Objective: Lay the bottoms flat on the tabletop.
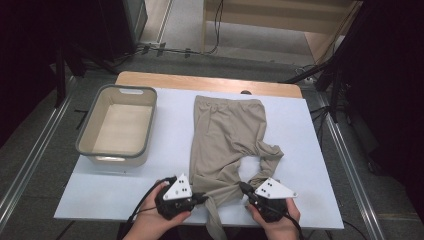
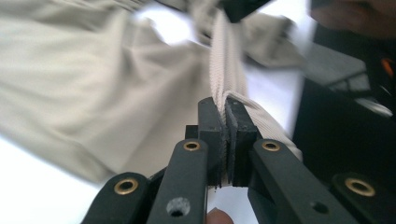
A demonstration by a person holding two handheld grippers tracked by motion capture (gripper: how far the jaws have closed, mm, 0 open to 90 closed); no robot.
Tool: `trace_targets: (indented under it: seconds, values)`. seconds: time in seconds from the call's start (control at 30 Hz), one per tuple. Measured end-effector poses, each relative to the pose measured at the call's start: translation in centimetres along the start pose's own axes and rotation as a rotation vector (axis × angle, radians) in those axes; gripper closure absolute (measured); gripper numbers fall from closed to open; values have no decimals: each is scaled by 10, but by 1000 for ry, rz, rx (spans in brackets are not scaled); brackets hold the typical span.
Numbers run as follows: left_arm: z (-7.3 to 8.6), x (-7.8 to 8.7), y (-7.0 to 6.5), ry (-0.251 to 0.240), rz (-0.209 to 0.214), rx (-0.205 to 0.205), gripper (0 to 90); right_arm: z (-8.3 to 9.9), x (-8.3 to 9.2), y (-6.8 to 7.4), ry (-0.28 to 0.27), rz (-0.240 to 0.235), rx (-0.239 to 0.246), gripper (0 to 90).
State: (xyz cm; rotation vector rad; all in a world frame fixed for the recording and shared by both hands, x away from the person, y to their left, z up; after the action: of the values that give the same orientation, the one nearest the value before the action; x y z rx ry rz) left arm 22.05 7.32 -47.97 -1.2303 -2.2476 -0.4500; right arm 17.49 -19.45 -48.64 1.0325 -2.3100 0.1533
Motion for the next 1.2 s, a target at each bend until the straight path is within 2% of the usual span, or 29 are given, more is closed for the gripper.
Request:
trace_targets:
  seconds: [0.07, 0.13, 0.17, 0.2, 0.23, 0.27, 0.3, 0.33, 0.4, 0.5, 0.63, 0.77, 0.83, 0.93, 1.03, 1.07, 1.1, 1.13, 1.2]
  values:
    - [-5, -7, 11, -2, -21, 16, 869, -7, -3, -6, -30, 16, -15, 886]
    - [-3, -19, 20, 36, -21, 23, 867, -8, -8, -11, -50, 28, -48, 863]
    - [0, -25, 22, 61, -54, 24, 866, -6, -12, -12, -42, 42, -69, 800]
    - [4, -30, 24, 77, -70, 26, 865, -3, -14, -12, -28, 89, -69, 690]
    - [8, -33, 26, 83, -63, 42, 865, 0, -15, -11, -27, 104, -74, 652]
    - [11, -35, 27, 90, -64, 60, 864, 4, -13, -9, -34, 77, -84, 652]
    - [14, -37, 29, 97, -68, 71, 861, 7, -11, -7, -56, 31, -90, 652]
    - [15, -37, 30, 97, -65, 76, 852, 10, -9, -2, -78, -39, -95, 652]
    - [15, -38, 32, 91, -76, 83, 804, 14, -10, 6, -62, -101, -90, 654]
    - [14, -35, 33, 69, -108, 119, 647, 18, -22, 19, -26, -184, -92, 654]
    - [13, -21, 33, 41, -133, 138, 522, 21, -41, 31, 23, -231, -99, 655]
    - [14, -4, 30, 18, -143, 151, 516, 23, -47, 43, 54, -266, -93, 623]
    - [16, 4, 26, 12, -128, 148, 532, 23, -45, 45, 54, -263, -95, 596]
    - [18, 9, 16, 14, -101, 127, 573, 26, -43, 47, 60, -286, -105, 602]
    - [19, 5, 11, 36, -66, 116, 710, 29, -47, 48, 101, -296, -95, 714]
    - [19, 2, 10, 46, -59, 121, 765, 30, -48, 48, 100, -298, -98, 777]
    - [19, 0, 10, 47, -64, 121, 823, 29, -48, 48, 105, -303, -97, 827]
    - [19, -3, 10, 50, -62, 124, 862, 29, -48, 49, 111, -289, -87, 874]
    - [16, -6, 11, 56, -50, 143, 891, 27, -46, 50, 107, -277, -83, 882]
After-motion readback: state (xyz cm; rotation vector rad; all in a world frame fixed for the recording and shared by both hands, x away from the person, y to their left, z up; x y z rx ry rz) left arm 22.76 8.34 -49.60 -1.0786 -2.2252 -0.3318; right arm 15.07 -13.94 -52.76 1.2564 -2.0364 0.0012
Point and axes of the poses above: each handheld gripper's, and its own axes: x roughly backward along the jaws, z roughly out of its underside, y roughly to its left, the point moved 1 cm from there along -x, roughly forward along the jaws, and after that the axes turned 14 degrees about -z, right-handed, at the moved point
